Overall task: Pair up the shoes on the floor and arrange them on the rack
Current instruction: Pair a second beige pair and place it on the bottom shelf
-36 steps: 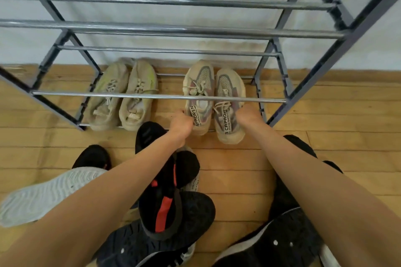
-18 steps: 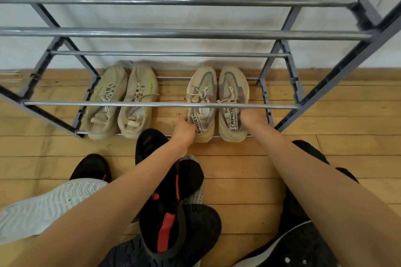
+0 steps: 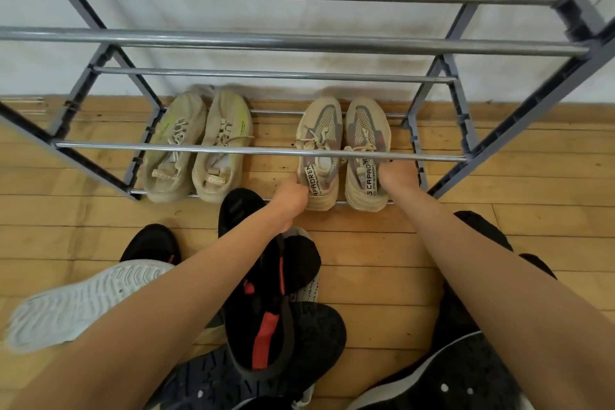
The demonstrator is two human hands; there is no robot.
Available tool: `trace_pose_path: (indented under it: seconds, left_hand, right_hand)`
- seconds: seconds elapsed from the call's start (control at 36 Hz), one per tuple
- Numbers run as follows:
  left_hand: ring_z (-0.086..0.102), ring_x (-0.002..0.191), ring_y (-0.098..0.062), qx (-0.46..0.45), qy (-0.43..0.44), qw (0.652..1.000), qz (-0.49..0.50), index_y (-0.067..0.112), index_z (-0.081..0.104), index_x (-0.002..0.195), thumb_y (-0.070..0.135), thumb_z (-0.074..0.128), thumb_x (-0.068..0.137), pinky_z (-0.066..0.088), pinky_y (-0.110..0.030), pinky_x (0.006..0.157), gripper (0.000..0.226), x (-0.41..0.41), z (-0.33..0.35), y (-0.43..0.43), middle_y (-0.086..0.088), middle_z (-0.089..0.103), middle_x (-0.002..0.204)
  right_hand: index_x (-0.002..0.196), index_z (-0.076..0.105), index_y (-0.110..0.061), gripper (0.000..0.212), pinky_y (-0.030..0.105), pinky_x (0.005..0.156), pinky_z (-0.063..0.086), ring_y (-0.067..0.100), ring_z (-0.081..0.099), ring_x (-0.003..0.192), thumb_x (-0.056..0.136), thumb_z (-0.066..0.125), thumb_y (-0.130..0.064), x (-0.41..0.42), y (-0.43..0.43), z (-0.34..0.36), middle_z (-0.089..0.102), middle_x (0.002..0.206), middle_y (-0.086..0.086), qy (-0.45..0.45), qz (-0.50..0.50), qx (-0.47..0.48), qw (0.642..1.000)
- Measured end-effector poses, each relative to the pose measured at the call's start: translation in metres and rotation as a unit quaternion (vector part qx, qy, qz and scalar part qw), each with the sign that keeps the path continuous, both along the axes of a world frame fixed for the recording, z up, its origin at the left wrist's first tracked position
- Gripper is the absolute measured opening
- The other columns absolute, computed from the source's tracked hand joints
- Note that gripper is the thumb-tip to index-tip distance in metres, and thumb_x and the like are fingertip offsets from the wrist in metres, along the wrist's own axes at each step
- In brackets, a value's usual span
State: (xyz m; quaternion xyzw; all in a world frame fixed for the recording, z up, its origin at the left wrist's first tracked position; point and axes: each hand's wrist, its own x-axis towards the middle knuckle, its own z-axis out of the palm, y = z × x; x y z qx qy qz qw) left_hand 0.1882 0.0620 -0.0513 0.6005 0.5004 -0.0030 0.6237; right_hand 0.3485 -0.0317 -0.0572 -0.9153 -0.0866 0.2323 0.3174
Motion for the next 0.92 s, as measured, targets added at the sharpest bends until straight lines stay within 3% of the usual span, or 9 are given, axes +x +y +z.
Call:
trace_pose_path:
  seconds: [0.06,0.17,0.22,0.31,0.44,0.53,0.69,0.83,0.92]
  left_hand:
    - [0.053,0.116,-0.023,0.01,-0.004,1.0,-0.011,0.016,0.047,0.133,0.013,0.035,0.098,0.042,-0.043,0.104,0.037,-0.004,0.004,-0.001,-0.006,0.057,0.127]
    - [0.056,0.11,-0.024,0.078,0.007,0.994,-0.077,0.013,0.049,0.13,0.017,0.038,0.098,0.047,-0.039,0.097,0.034,-0.017,0.016,-0.006,-0.009,0.06,0.122]
    - [0.058,0.104,-0.02,0.114,0.014,0.988,-0.102,0.016,0.049,0.131,0.02,0.041,0.098,0.049,-0.036,0.092,0.034,-0.027,0.022,-0.007,-0.006,0.059,0.123]
    - [0.052,0.094,-0.007,0.179,0.017,0.977,-0.112,0.02,0.044,0.137,0.02,0.049,0.095,0.043,-0.022,0.08,0.042,-0.051,0.035,-0.012,0.0,0.052,0.127]
    - [0.039,0.129,-0.024,0.293,0.04,0.948,-0.114,0.015,0.047,0.133,0.016,0.057,0.089,0.033,-0.034,0.108,0.044,-0.107,0.045,-0.025,-0.01,0.042,0.139]
    - [0.045,0.122,-0.025,0.24,0.045,0.968,-0.056,0.017,0.039,0.136,0.015,0.062,0.086,0.042,-0.03,0.096,0.055,-0.144,0.043,-0.037,-0.009,0.041,0.137]
    - [0.048,0.12,-0.03,0.103,0.1,0.989,-0.027,0.011,0.033,0.134,0.025,0.072,0.079,0.043,-0.045,0.102,0.069,-0.202,0.028,-0.06,-0.015,0.041,0.131]
    - [0.062,0.08,-0.013,-0.052,0.054,0.997,-0.005,0.008,0.046,0.122,0.012,0.067,0.083,0.052,-0.023,0.06,0.044,-0.214,0.019,-0.082,-0.005,0.063,0.101]
    - [0.064,0.083,-0.014,-0.093,-0.012,0.994,0.05,0.008,0.052,0.118,-0.002,0.063,0.083,0.054,-0.022,0.058,0.038,-0.217,0.018,-0.085,-0.005,0.065,0.1]
  right_hand:
    - [0.113,0.06,-0.006,0.03,0.048,0.084,0.051,0.038,0.061,0.098,0.096,0.042,-0.022,-0.005,-0.004,0.003,0.064,0.108,0.022,-0.012,0.025,0.014,1.0]
    - [0.102,0.059,-0.01,0.019,0.036,0.062,0.047,0.031,0.059,0.08,0.094,0.043,-0.016,-0.018,-0.019,0.012,0.06,0.083,0.01,-0.055,0.099,0.028,0.993]
    - [0.114,0.056,-0.008,0.024,0.04,0.077,0.048,0.032,0.057,0.097,0.093,0.045,-0.014,-0.03,-0.029,0.014,0.06,0.101,0.013,-0.103,0.16,0.0,0.982]
    - [0.132,0.047,-0.012,0.04,0.041,0.107,0.031,0.03,0.036,0.129,0.093,0.047,-0.016,-0.058,-0.044,0.02,0.044,0.135,0.011,-0.176,0.245,-0.02,0.953]
    - [0.119,0.059,-0.009,0.029,0.036,0.105,0.035,0.025,0.043,0.122,0.092,0.049,-0.015,-0.115,-0.061,0.029,0.053,0.123,0.008,-0.244,0.387,0.034,0.888]
    - [0.122,0.056,-0.008,0.032,0.034,0.098,0.037,0.026,0.049,0.114,0.092,0.05,-0.017,-0.145,-0.066,0.028,0.055,0.119,0.01,-0.201,0.443,0.038,0.873]
    - [0.134,0.044,-0.012,0.048,0.033,0.099,0.037,0.026,0.046,0.12,0.092,0.052,-0.033,-0.172,-0.067,0.021,0.047,0.132,0.01,-0.055,0.411,-0.039,0.909]
    - [0.125,0.053,-0.011,0.045,0.028,0.089,0.04,0.024,0.053,0.114,0.091,0.055,-0.039,-0.186,-0.066,0.025,0.059,0.123,0.007,-0.034,0.391,-0.025,0.919]
    - [0.125,0.053,-0.013,0.042,0.025,0.081,0.041,0.022,0.058,0.107,0.092,0.053,-0.04,-0.196,-0.063,0.03,0.062,0.113,0.003,0.008,0.371,-0.029,0.928]
